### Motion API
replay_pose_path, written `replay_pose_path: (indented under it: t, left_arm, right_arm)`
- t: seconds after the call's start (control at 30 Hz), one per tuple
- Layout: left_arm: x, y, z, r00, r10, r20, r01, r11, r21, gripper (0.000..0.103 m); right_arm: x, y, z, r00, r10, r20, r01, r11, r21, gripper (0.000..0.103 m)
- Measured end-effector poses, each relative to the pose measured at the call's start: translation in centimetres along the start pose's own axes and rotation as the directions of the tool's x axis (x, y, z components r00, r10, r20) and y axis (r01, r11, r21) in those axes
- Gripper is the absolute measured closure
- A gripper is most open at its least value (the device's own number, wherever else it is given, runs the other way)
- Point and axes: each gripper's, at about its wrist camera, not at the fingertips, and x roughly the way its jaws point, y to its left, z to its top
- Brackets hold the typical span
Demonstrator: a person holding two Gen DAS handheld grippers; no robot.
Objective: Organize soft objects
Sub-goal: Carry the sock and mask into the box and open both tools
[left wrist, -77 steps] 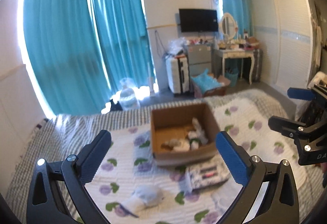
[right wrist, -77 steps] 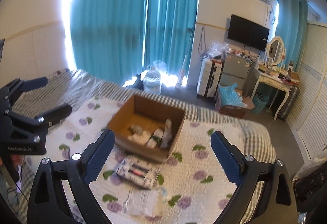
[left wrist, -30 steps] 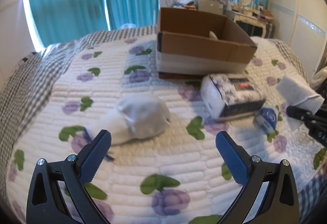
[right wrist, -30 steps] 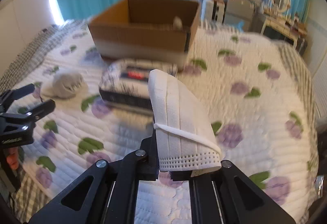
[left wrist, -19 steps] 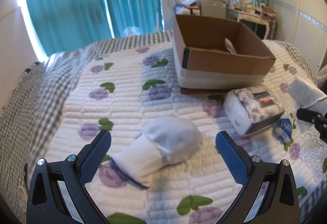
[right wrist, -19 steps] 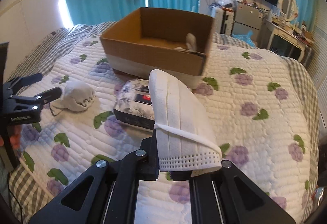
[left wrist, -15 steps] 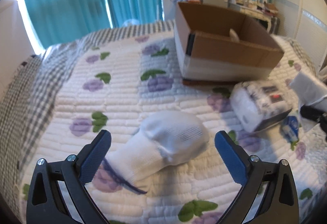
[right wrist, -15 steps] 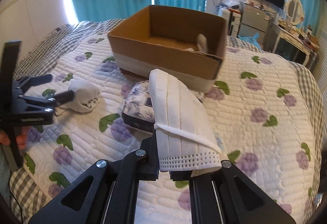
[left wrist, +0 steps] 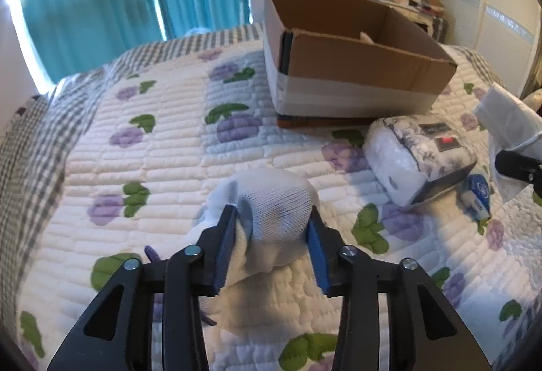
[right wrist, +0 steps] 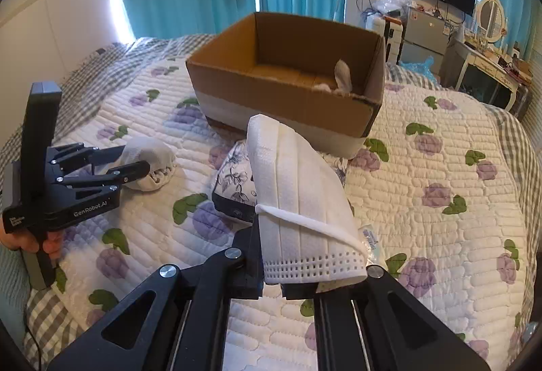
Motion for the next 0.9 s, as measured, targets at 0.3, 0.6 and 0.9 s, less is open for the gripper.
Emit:
replay_pose_path:
  t: [0.3,0.6,0.9]
  left_arm:
    - [-6.5,-0.6,2.4,0.994,0.003,0.106,-0.001,1.000,-0.020,0.067]
    - [-12.2,-2.8,8.1,0.969,-0.018,0.245,0.018,1.000,0.005,0.067]
    - [-10.7,-4.6,15.0,0.953,-0.060,0.297,0.058,0.998,0.015,0.066]
  right_arm:
    - [-4.6,0.5,1.6,0.996,0.009,0.091,-0.008,1.000,-0.012,0.097]
    - [-9.5,-0.1,6.5,0.979,-0.007,0.204,0.019,0.998,-0.060,0.097]
    - [-8.0,-2.8,12.9,0.972,-0.021,0.233,0.037,0.997,-0.062,0.097]
